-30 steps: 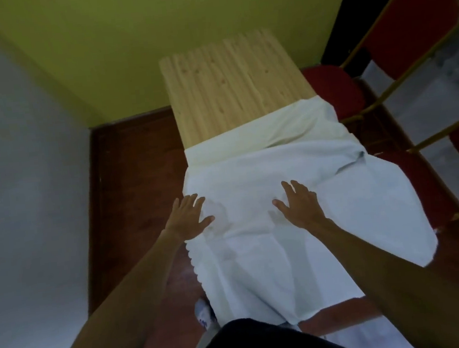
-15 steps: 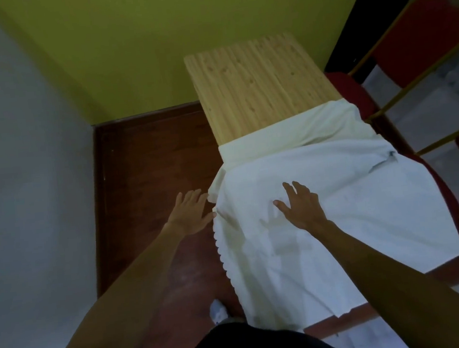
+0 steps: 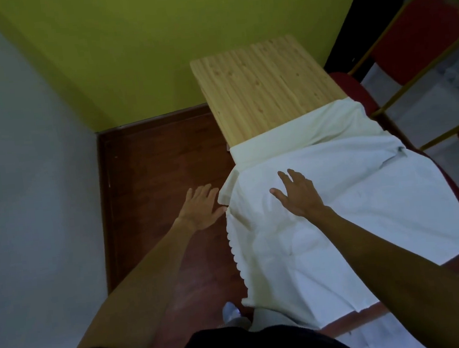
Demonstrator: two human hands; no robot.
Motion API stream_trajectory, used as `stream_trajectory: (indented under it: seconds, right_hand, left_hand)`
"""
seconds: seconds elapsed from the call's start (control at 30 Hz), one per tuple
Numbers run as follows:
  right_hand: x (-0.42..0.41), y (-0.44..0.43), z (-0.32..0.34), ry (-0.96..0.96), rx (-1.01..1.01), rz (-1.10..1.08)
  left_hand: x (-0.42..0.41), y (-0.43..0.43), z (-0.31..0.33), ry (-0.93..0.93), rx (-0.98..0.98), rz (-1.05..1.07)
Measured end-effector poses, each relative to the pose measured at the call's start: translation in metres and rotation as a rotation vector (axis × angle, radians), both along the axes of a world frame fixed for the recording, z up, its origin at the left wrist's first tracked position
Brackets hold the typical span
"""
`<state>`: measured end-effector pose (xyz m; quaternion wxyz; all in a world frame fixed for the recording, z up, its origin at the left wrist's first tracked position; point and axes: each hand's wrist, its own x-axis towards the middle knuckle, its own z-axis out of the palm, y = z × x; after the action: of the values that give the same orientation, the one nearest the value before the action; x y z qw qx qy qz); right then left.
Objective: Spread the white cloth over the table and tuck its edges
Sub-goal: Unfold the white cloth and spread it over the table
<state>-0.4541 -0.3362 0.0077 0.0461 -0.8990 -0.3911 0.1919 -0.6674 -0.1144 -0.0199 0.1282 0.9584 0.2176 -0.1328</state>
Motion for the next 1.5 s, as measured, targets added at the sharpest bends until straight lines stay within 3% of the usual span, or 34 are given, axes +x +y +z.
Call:
stream_trajectory:
  seconds: [0.63, 0.97, 1.5]
  right_hand:
    - [0.103, 0.026, -0.051, 0.04, -0.112, -0.051]
    - [0.164, 0.07, -0.102, 0.005, -0.206, 0.003]
    - [0.217, 0.141, -0.142, -0.071, -0.16, 0.015]
  left_hand:
    - [0.139, 0.012, -0.042, -0.018, -0.148, -0.105]
    - [0.203, 0.017, -0.1, 0.026, -0.208, 0.024]
    - [0.26, 0.101, -0.118, -0.013, -0.104, -0.037]
